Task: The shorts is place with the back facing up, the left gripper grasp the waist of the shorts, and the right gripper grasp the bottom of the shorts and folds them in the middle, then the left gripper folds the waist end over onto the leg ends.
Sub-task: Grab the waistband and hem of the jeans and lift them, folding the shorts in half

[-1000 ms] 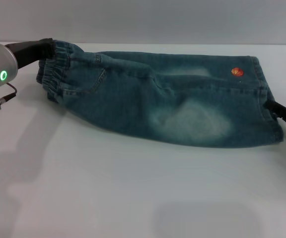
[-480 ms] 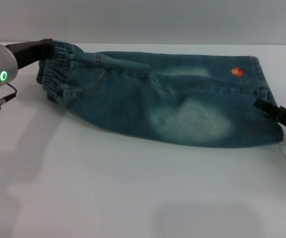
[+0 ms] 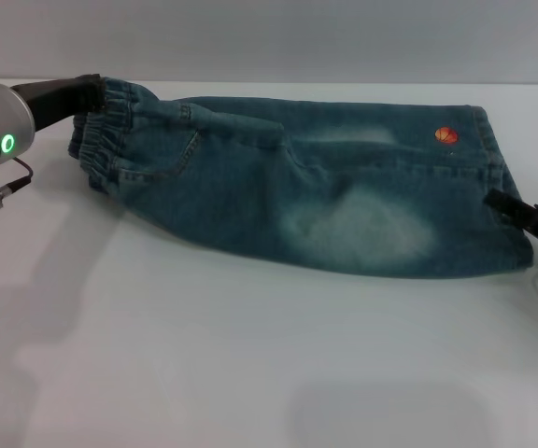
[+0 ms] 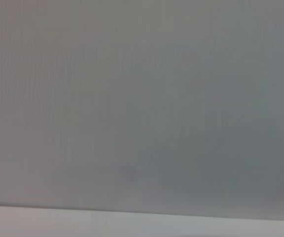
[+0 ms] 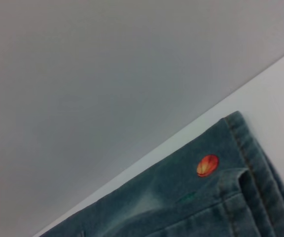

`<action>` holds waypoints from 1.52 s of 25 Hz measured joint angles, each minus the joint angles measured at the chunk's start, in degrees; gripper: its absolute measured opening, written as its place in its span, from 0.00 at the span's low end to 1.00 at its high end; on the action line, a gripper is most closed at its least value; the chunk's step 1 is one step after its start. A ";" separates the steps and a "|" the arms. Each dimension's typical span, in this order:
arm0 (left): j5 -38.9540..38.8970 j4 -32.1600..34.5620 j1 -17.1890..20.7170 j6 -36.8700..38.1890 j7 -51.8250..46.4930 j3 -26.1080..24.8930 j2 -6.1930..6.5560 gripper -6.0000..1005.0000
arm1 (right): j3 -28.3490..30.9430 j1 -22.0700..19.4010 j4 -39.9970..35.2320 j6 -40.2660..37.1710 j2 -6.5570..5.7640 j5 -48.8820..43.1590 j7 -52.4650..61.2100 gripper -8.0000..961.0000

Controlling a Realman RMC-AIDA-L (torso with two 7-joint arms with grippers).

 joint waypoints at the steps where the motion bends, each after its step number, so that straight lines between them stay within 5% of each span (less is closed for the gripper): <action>1: 0.00 0.00 -0.01 -0.01 0.00 0.00 0.00 0.06 | 0.00 -0.23 0.05 -0.05 0.00 -0.03 0.00 0.51; 38: 0.00 0.27 -0.65 0.03 0.00 0.17 0.00 0.06 | 0.23 -0.83 0.71 -0.50 -0.20 -0.09 0.06 0.51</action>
